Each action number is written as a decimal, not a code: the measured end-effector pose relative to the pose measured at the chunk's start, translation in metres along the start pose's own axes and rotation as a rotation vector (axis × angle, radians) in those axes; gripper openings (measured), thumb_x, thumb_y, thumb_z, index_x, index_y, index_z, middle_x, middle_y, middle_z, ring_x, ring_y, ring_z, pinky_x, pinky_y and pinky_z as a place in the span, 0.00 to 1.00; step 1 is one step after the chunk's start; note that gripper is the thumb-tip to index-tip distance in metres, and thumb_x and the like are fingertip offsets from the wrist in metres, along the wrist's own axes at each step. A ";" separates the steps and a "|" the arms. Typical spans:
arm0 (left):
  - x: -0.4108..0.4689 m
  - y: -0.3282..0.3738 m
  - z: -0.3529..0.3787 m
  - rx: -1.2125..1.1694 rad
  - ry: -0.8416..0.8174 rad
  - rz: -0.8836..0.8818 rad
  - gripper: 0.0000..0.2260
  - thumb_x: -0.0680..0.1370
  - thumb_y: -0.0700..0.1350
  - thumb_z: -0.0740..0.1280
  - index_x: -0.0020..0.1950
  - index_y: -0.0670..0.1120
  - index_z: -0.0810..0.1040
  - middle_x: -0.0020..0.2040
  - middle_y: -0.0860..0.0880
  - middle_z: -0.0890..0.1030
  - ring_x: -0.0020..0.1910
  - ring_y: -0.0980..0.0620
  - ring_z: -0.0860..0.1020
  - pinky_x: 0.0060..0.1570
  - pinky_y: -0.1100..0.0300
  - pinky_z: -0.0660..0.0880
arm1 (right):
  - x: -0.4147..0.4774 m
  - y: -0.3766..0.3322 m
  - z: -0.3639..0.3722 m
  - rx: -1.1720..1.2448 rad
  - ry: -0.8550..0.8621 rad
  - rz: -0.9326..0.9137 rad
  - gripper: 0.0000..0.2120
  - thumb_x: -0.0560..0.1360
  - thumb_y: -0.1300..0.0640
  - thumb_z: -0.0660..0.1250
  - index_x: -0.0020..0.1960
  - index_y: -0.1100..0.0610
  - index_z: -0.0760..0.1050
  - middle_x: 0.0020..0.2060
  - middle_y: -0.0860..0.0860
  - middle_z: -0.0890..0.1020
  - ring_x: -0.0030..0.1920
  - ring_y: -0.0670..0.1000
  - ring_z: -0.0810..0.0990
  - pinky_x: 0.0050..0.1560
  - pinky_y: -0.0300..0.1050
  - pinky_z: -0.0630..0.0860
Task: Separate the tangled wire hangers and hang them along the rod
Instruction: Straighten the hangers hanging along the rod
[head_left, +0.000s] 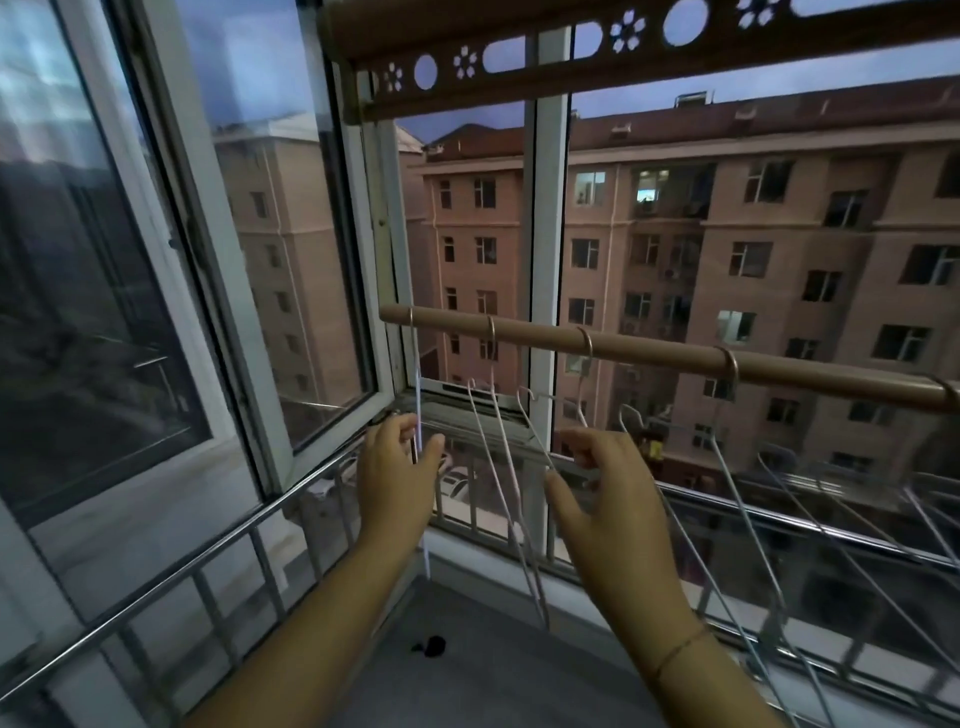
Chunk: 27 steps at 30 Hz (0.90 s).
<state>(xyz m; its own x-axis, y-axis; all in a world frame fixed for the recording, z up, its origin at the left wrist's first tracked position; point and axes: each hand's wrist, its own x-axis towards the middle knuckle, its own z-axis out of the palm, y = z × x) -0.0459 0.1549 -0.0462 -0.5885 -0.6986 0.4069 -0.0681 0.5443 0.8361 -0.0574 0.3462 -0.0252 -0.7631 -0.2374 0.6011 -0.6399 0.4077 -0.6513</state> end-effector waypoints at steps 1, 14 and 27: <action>0.004 -0.004 -0.001 0.008 -0.008 -0.003 0.15 0.75 0.47 0.68 0.61 0.46 0.74 0.58 0.46 0.76 0.54 0.48 0.76 0.54 0.48 0.76 | 0.000 -0.003 0.006 0.023 -0.017 0.008 0.16 0.72 0.55 0.67 0.59 0.50 0.71 0.51 0.43 0.72 0.52 0.42 0.72 0.53 0.36 0.72; 0.057 -0.040 -0.007 -0.092 -0.179 -0.016 0.13 0.80 0.47 0.60 0.37 0.46 0.77 0.30 0.51 0.78 0.27 0.55 0.73 0.29 0.63 0.65 | 0.026 -0.010 0.085 0.010 -0.111 0.341 0.08 0.74 0.59 0.65 0.53 0.53 0.76 0.41 0.50 0.81 0.42 0.51 0.80 0.47 0.54 0.79; 0.075 -0.056 -0.018 -0.165 -0.259 0.015 0.10 0.79 0.47 0.62 0.48 0.44 0.80 0.34 0.49 0.82 0.31 0.51 0.78 0.31 0.60 0.70 | 0.027 -0.018 0.107 0.020 -0.046 0.359 0.08 0.74 0.58 0.66 0.40 0.47 0.71 0.34 0.53 0.79 0.36 0.53 0.78 0.35 0.37 0.75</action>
<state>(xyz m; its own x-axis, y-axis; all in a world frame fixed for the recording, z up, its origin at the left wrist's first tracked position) -0.0719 0.0633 -0.0560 -0.7759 -0.5379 0.3297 0.0612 0.4558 0.8879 -0.0761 0.2378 -0.0464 -0.9423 -0.1224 0.3115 -0.3322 0.4549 -0.8263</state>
